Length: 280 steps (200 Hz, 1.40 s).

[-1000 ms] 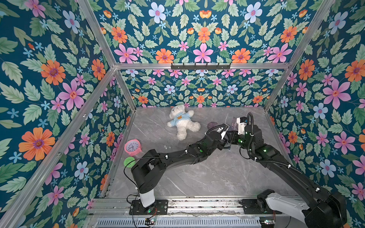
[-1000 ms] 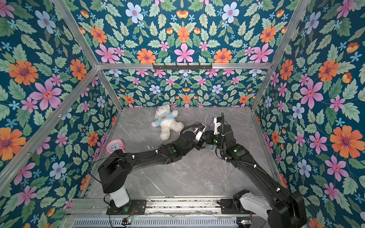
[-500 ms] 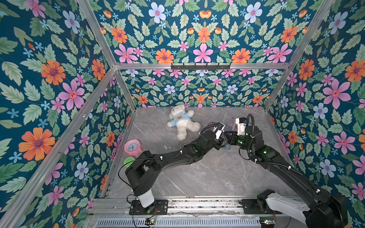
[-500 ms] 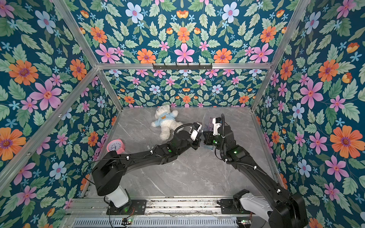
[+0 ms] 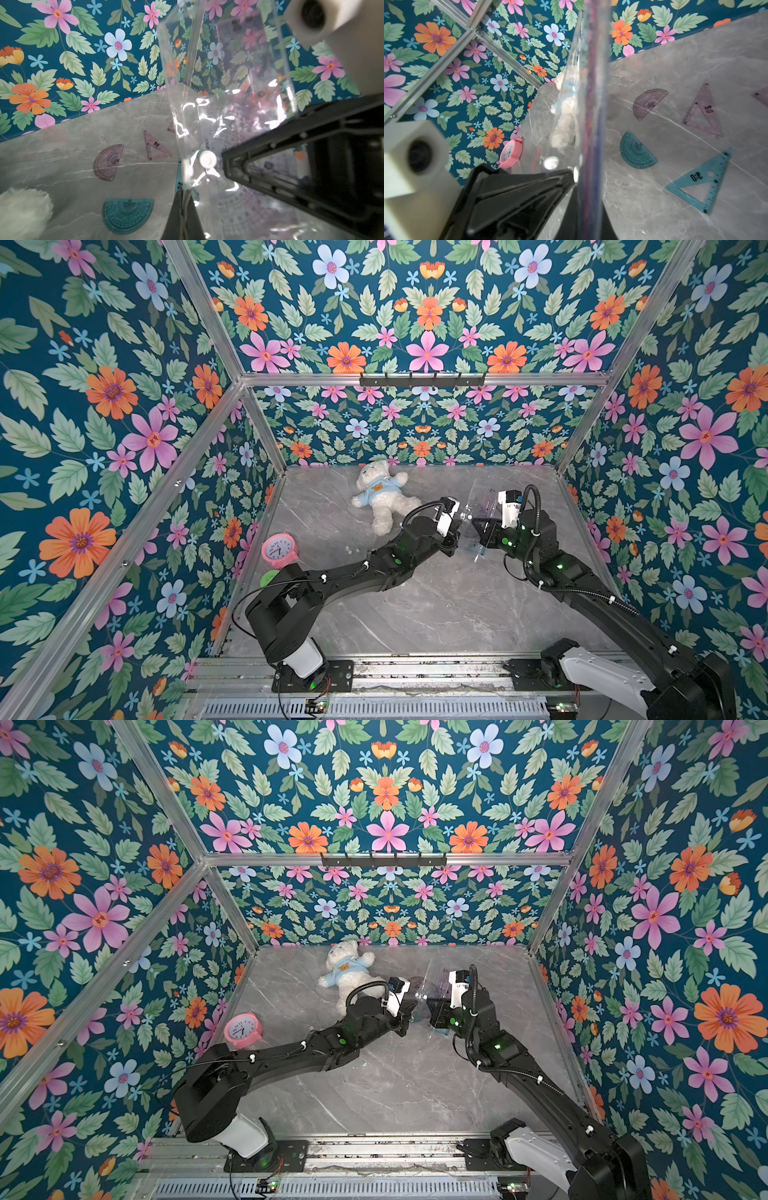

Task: Open the ruler set and take out the ruler
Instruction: Open the ruler set bag.

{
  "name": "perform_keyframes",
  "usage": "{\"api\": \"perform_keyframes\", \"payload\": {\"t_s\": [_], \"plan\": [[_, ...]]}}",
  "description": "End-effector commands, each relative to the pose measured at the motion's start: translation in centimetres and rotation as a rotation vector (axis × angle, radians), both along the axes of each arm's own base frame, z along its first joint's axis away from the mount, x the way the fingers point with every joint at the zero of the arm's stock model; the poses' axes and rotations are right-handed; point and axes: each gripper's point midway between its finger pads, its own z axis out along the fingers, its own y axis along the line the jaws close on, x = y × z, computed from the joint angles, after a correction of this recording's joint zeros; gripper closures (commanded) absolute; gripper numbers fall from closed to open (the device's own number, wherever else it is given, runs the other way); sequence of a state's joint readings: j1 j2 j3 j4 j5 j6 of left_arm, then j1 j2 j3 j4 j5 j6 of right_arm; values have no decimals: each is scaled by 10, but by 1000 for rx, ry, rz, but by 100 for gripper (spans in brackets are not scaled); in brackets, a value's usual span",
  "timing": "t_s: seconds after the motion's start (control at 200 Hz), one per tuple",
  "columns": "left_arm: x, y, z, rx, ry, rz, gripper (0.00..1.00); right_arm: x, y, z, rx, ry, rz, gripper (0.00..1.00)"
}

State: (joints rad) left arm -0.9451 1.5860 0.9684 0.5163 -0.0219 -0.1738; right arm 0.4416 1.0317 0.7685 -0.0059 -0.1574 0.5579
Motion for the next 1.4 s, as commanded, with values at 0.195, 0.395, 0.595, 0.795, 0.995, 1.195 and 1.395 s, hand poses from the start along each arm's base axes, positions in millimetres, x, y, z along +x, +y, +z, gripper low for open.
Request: {"api": "perform_keyframes", "payload": {"t_s": [0.195,0.395,0.595,0.795,0.995,1.195,1.395], "plan": [[8,17,20,-68,-44,75,100,3,-16,-4,-9,9,-79,89],[3,14,22,-67,-42,37,100,2,-15,3,11,-2,-75,78],[-1,7,21,-55,-31,-3,100,1,-14,8,21,-11,-66,72],[-1,10,16,3,-24,3,100,-2,-14,12,17,-20,-55,67],[-1,12,14,48,-19,0,100,-6,-13,17,10,-32,-35,64],[-2,13,14,81,-20,-3,100,-8,-15,13,-13,-19,-34,58],[-4,19,16,116,-27,2,100,-10,-28,6,-57,1,-94,51]]}}
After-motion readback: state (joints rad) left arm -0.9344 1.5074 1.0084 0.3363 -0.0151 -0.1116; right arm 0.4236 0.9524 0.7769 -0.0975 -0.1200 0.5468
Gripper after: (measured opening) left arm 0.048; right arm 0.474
